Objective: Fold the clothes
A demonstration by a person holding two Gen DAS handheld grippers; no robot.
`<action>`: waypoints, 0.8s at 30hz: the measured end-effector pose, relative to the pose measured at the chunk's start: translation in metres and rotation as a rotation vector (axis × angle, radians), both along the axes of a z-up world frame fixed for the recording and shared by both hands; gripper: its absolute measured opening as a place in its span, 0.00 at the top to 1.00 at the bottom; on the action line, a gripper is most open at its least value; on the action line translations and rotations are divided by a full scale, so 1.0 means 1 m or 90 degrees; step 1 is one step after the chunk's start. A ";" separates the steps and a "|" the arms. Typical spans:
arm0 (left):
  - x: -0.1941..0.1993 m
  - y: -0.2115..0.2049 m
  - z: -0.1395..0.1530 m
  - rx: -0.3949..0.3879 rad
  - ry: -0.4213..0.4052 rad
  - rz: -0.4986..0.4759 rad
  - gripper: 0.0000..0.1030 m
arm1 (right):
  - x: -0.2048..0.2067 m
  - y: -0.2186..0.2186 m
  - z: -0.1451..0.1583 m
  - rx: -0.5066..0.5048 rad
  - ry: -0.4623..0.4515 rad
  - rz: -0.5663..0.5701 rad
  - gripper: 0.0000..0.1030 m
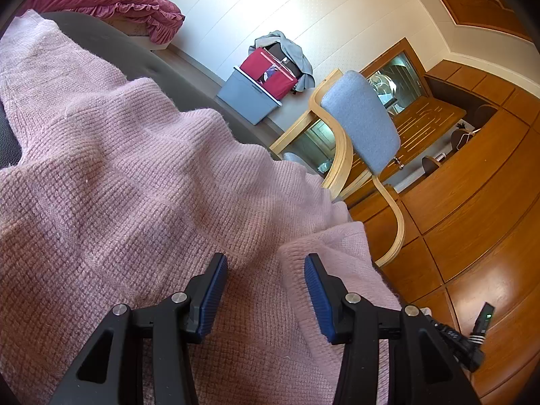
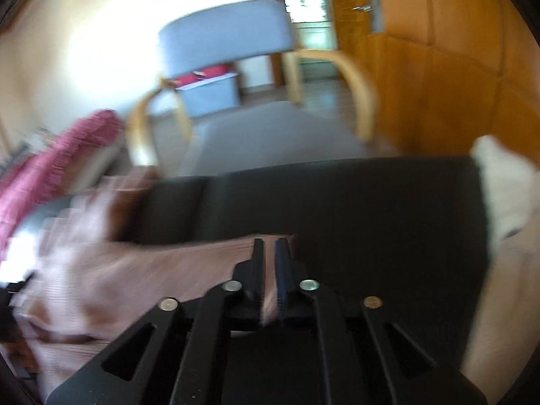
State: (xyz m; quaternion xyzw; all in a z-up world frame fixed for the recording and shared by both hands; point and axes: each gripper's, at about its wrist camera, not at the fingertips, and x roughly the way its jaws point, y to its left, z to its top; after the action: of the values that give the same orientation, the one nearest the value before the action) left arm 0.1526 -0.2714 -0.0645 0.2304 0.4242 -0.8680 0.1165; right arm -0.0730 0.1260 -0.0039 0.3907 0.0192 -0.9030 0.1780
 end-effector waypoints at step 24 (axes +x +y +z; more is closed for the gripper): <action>0.000 0.001 -0.001 -0.001 -0.008 -0.002 0.54 | 0.034 -0.043 -0.028 0.131 0.020 0.143 0.84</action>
State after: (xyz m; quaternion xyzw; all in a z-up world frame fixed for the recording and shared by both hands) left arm 0.1523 -0.2705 -0.0657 0.2365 0.4227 -0.8669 0.1180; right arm -0.0394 0.0827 -0.0321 0.3878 0.1579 -0.8767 0.2369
